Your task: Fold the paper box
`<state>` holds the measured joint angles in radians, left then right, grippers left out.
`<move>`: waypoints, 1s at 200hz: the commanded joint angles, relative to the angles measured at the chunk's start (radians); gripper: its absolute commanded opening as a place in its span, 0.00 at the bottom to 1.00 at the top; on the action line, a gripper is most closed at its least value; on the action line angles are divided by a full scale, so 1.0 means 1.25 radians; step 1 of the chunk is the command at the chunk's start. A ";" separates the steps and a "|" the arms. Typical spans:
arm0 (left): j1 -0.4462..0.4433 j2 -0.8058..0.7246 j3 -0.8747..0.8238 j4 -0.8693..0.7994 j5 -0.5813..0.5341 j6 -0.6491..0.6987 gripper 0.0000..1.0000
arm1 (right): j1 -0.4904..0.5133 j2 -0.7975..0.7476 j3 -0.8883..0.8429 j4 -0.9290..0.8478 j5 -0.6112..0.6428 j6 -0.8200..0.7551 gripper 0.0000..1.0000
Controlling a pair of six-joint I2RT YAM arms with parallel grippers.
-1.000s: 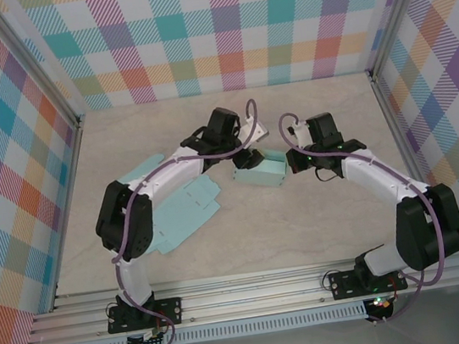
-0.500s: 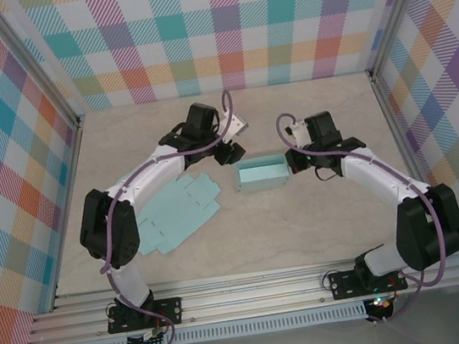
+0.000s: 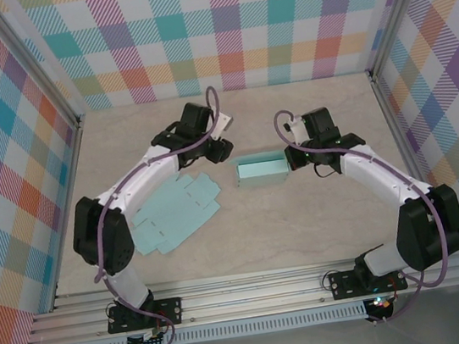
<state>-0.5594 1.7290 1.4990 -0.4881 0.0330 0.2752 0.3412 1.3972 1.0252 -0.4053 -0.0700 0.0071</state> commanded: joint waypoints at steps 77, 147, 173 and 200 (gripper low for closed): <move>-0.005 -0.061 -0.054 -0.036 0.194 -0.042 0.51 | 0.019 0.015 0.048 -0.049 0.015 -0.009 0.00; -0.038 -0.009 -0.035 -0.073 0.116 -0.040 0.50 | 0.022 0.021 0.054 -0.054 0.015 -0.009 0.00; -0.040 0.012 -0.016 -0.083 0.076 -0.052 0.40 | 0.024 0.021 0.056 -0.055 0.016 -0.009 0.00; -0.042 0.028 0.000 -0.085 0.083 -0.061 0.29 | 0.025 0.023 0.058 -0.055 0.015 -0.006 0.00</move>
<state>-0.6064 1.7485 1.4586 -0.5694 0.1555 0.2134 0.3634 1.4162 1.0626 -0.4679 -0.0479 0.0067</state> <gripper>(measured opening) 0.327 0.041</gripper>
